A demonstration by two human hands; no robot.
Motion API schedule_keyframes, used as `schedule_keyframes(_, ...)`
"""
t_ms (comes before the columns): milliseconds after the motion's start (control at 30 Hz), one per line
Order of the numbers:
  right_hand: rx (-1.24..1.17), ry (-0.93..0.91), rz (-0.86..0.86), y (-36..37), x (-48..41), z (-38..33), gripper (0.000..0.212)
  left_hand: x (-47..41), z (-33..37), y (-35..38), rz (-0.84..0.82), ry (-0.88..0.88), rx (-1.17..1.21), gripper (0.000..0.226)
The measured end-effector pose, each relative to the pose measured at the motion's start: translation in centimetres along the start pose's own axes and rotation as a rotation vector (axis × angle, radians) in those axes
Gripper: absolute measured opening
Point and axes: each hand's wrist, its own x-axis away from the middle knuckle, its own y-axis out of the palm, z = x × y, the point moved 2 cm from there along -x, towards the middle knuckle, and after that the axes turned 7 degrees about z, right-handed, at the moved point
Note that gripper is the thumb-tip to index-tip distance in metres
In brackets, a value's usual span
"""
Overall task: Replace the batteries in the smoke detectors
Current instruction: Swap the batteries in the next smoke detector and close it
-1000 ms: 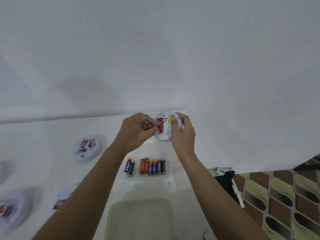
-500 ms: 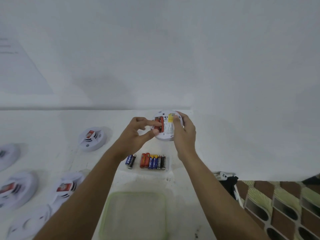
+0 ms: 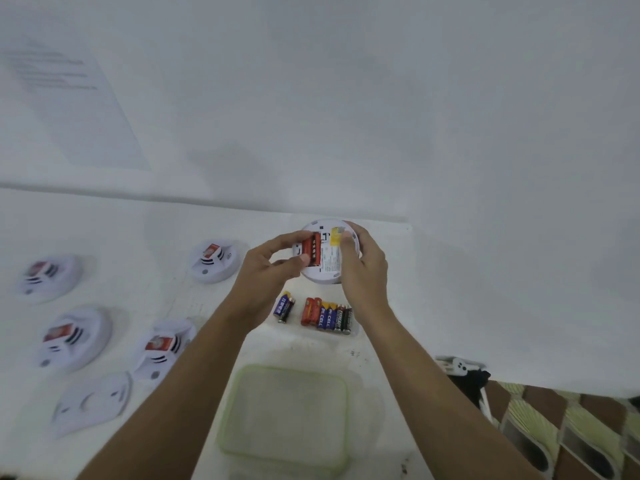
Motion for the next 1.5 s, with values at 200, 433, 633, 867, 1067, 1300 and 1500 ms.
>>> schedule_keyframes(200, -0.106, 0.169, -0.357, 3.1, 2.3, -0.9, 0.040, 1.0, 0.3, -4.1, 0.041, 0.009, -0.015, 0.029)
schedule_keyframes(433, -0.011, 0.045, -0.680, 6.5, 6.7, -0.8, 0.116, 3.8, 1.9, -10.6, 0.045, 0.084, -0.080, 0.030)
schedule_keyframes(633, -0.039, 0.000, -0.558, 10.4, 11.6, -1.3, 0.095, 7.4, 2.6, -16.5, 0.016, 0.108, -0.243, 0.027)
schedule_keyframes(867, -0.011, -0.011, -0.508, 13.3, 16.8, -0.6, 0.096, 10.9, 0.8, -24.2, 0.114, 0.205, -0.877, 0.022)
schedule_keyframes(1067, 0.013, 0.000, -0.490, 14.5, 19.4, 0.3, 0.096, 13.1, -3.4, -27.2, -0.228, -0.117, -1.202, 0.055)
schedule_keyframes(1300, 0.025, 0.015, -0.499, 14.9, 20.5, 0.1, 0.096, 13.4, -4.4, -27.7, -0.116, -0.128, -1.167, 0.069)
schedule_keyframes(1500, 0.038, 0.033, -0.516, 14.8, 21.0, 0.1, 0.095, 13.5, -3.8, -27.4, -0.025, 0.095, -1.068, 0.030)
